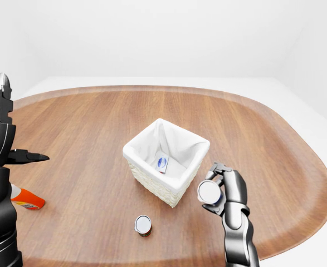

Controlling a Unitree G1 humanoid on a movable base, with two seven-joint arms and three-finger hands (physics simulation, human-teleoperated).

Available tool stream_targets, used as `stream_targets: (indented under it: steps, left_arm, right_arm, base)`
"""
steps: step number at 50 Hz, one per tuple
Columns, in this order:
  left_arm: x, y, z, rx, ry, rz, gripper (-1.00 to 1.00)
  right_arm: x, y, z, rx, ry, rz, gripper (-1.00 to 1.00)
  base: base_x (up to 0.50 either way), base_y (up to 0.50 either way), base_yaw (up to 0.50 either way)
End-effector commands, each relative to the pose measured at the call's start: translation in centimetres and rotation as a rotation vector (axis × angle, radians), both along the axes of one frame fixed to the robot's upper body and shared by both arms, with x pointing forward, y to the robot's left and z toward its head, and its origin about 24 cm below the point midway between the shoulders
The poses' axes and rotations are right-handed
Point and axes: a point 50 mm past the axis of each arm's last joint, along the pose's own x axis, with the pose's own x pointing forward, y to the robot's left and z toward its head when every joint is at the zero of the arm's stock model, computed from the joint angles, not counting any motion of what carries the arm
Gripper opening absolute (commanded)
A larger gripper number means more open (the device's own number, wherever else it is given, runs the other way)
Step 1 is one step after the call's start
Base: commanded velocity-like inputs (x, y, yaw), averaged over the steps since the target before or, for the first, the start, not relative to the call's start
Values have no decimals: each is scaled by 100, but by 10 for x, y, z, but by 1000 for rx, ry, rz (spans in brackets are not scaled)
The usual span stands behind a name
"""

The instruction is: Pick up the alphabet soup and the cream cheese box, and put them in the basket.

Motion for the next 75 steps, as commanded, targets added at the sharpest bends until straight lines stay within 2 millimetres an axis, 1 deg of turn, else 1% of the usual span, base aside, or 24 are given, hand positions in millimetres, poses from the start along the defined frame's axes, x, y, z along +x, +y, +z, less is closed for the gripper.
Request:
stream_targets:
  steps: [1, 7, 8, 9, 14, 16, 17, 23, 24, 27, 29, 37, 42, 46, 51, 56, 59, 60, 63, 65, 66, 68, 70, 75]
  left_arm:
    - [0, -1, 1, 2, 0, -3, 100]
    - [0, -1, 1, 1, 0, -3, 100]
    - [0, -1, 1, 1, 0, -3, 100]
    - [0, -1, 1, 1, 0, -3, 100]
    - [0, -1, 1, 1, -1, -4, 100]
    - [0, -1, 1, 0, -1, -5, 100]
    - [0, -1, 1, 1, -2, -5, 100]
    - [0, -1, 1, 0, -4, -5, 100]
    - [0, -1, 1, 0, -4, -5, 100]
    - [0, -1, 1, 2, -3, -6, 100]
    - [0, -2, 1, 3, 0, -6, 100]
    - [0, -1, 0, 0, -1, -3, 100]
    - [1, 0, -1, -5, -1, -1, 100]
    - [1, 0, -1, -5, -1, -2, 100]
    - [1, 0, -2, -8, 0, -2, 100]
    - [1, 0, -1, -5, 0, -4, 100]
    - [1, 0, -1, -6, 0, -4, 100]
    - [1, 0, -1, -8, 0, -4, 100]
    - [1, 1, -1, -9, 0, -5, 100]
    - [1, 1, -1, -9, 0, -5, 100]
    - [1, 0, -1, -9, 0, -5, 100]
    - [1, 0, 0, -9, 0, -6, 100]
    - [1, 1, 0, -8, -1, -4, 100]
    - [1, 1, 0, -8, 1, -5, 100]
  right_arm:
    - [8, 4, 34, 97, -139, -12, -100]
    - [9, 4, 49, 119, -215, -13, -100]
    - [10, 6, 54, 132, -236, 4, -100]
    - [10, 6, 55, 133, -237, 5, -100]
    - [14, 12, 69, 123, -295, 42, -100]
    - [16, 16, 79, 115, -330, 69, -100]
    - [16, 17, 81, 112, -336, 75, -100]
    - [19, 26, 102, 78, -406, 132, -100]
    - [20, 27, 108, 63, -435, 133, -100]
    - [23, 36, 119, 26, -458, 186, -100]
    - [27, 43, 129, -2, -489, 219, -100]
    - [34, 50, 147, -56, -528, 278, -100]
    - [37, 57, 164, -105, -560, 337, -100]
    - [44, 62, 163, -123, -535, 364, -100]
    - [53, 72, 175, -117, -558, 420, -100]
    - [67, 81, 178, -86, -549, 457, -100]
    - [75, 84, 175, -50, -535, 469, -100]
    - [81, 86, 170, -30, -507, 475, -100]
    - [90, 88, 163, -37, -460, 477, -100]
    - [92, 91, 164, -50, -450, 495, -100]
    - [93, 91, 165, -25, -444, 521, -100]
    - [95, 90, 164, -31, -430, 522, -100]
    - [98, 90, 163, 21, -410, 556, -100]
    - [107, 87, 160, 95, -387, 568, -100]
  base:
    - [0, 0, 0]
    - [0, 0, 0]
    - [0, 0, 0]
    - [0, 0, 0]
    - [0, 0, 0]
    - [0, 0, 0]
    - [0, 0, 0]
    - [0, 0, 0]
    - [0, 0, 0]
    - [0, 0, 0]
    - [0, 0, 0]
    - [0, 0, 0]
    - [0, 0, 0]
    - [0, 0, 0]
    - [0, 0, 0]
    - [0, 0, 0]
    - [0, 0, 0]
    - [0, 0, 0]
    - [0, 0, 0]
    - [0, 0, 0]
    - [0, 0, 0]
    - [0, 0, 0]
    - [0, 0, 0]
    - [0, 0, 0]
